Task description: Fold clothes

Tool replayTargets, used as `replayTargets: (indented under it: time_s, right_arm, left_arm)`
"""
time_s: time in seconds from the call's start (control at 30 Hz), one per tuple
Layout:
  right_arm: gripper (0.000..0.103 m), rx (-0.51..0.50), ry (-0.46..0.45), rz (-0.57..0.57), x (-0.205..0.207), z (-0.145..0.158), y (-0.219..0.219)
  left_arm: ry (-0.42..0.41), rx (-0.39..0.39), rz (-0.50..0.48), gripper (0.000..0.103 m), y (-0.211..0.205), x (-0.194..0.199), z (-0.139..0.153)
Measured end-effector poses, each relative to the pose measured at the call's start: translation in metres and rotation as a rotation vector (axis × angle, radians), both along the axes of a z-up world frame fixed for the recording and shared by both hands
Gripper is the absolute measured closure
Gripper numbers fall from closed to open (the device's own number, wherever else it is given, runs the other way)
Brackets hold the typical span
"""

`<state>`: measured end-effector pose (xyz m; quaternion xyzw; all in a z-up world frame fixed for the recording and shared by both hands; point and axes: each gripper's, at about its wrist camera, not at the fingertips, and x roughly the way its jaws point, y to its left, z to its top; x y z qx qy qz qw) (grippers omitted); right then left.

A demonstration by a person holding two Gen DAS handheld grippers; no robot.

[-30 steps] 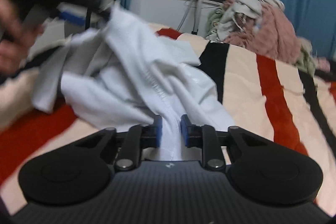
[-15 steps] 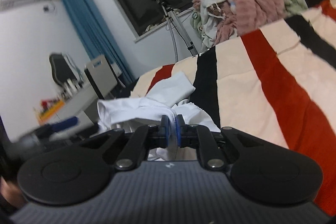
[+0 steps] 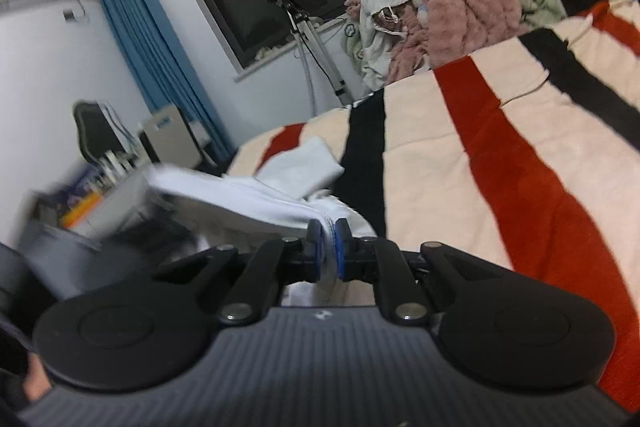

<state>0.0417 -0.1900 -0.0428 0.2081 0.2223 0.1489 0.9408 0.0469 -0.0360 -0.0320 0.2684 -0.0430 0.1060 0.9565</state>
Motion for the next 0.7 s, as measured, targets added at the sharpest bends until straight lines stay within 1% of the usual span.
replayTargets:
  time_s: [0.07,0.13,0.23,0.3,0.37,0.43,0.47,0.53,0.6,0.63,0.7]
  right_arm:
    - [0.093,-0.047,-0.013,0.002,-0.001,0.001,0.007]
    - [0.093,-0.100,-0.034,0.006,-0.004,0.004,0.014]
    - [0.091,-0.225,-0.090,-0.008,-0.012,0.006,0.030]
    - [0.089,-0.286,-0.111,0.018,-0.015,0.005,0.040]
    - [0.077,-0.354,-0.129,0.043,-0.018,0.003,0.052]
    - [0.044,-0.419,-0.153,0.067,-0.020,0.000,0.063]
    - [0.039,-0.450,-0.167,0.079,-0.021,-0.001,0.069]
    - [0.038,-0.501,-0.161,0.099,-0.020,-0.006,0.076]
    - [0.038,-0.529,-0.138,0.047,-0.018,-0.010,0.077]
    - [0.038,-0.535,-0.129,0.012,-0.017,-0.010,0.075]
    - [0.038,-0.501,-0.126,-0.113,-0.015,-0.004,0.059]
  left_arm:
    - [-0.030,-0.065,-0.001,0.002,0.007,-0.014,0.012]
    - [-0.025,-0.085,-0.008,0.002,0.007,-0.026,0.015]
    - [-0.014,-0.113,-0.019,0.003,0.007,-0.044,0.018]
    - [-0.007,-0.132,-0.027,0.003,0.007,-0.056,0.020]
    - [-0.011,-0.154,-0.029,0.003,0.009,-0.066,0.023]
    - [-0.009,-0.177,-0.025,0.003,0.022,-0.075,0.029]
    - [-0.007,-0.189,-0.020,0.003,0.027,-0.076,0.032]
    - [-0.001,-0.213,-0.009,0.003,0.036,-0.079,0.036]
    - [0.004,-0.236,0.002,0.003,0.044,-0.081,0.040]
    - [0.005,-0.246,0.010,0.003,0.049,-0.081,0.042]
    - [0.009,-0.265,0.030,0.003,0.058,-0.084,0.045]
